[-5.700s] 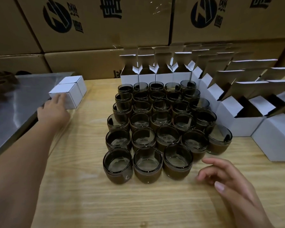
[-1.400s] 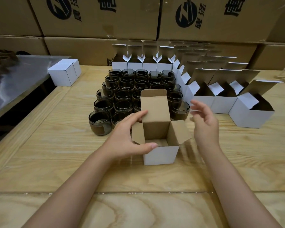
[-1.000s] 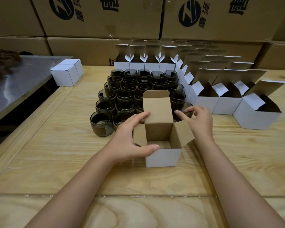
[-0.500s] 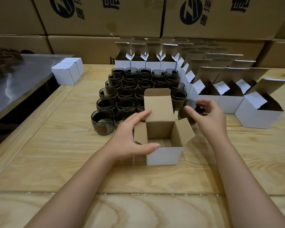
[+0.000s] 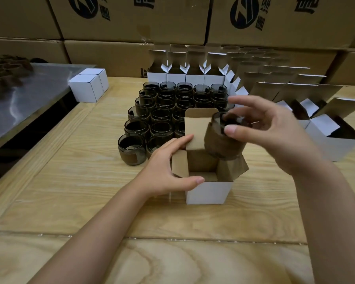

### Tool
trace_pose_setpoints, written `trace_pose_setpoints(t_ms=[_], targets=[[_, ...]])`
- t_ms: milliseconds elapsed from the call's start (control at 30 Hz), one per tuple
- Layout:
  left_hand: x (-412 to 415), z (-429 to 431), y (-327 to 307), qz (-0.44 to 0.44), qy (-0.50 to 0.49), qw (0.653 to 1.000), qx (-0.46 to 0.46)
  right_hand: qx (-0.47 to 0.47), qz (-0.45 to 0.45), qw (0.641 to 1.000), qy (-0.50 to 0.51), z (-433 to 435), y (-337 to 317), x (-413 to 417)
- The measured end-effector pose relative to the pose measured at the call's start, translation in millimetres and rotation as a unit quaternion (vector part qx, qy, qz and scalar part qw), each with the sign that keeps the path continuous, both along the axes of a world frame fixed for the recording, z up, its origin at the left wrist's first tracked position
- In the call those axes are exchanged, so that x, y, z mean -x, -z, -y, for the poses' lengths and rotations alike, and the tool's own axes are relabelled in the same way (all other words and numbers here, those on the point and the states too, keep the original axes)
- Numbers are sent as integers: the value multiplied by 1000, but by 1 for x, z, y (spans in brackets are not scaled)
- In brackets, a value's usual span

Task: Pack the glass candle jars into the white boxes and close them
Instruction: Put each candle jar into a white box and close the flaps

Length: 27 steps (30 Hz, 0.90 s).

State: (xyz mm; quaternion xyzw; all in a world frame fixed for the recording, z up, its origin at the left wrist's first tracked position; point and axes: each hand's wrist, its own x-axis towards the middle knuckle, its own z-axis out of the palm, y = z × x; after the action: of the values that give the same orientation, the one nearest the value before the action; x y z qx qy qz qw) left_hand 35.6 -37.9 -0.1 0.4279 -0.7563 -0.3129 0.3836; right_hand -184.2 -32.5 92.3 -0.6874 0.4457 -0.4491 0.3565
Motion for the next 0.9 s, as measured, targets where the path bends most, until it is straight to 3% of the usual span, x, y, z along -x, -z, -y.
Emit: trace_pose_setpoints(t_ms=[300, 567, 900], targets=[[0, 2, 1, -5, -1, 1000, 15, 19, -184, 982, 27, -16, 16, -25], [1, 2, 2, -9, 5, 1000, 17, 80, -391, 914, 70, -22, 32, -40], [1, 1, 1, -2, 10, 1000, 15, 16, -510, 859, 34, -18, 13, -56]])
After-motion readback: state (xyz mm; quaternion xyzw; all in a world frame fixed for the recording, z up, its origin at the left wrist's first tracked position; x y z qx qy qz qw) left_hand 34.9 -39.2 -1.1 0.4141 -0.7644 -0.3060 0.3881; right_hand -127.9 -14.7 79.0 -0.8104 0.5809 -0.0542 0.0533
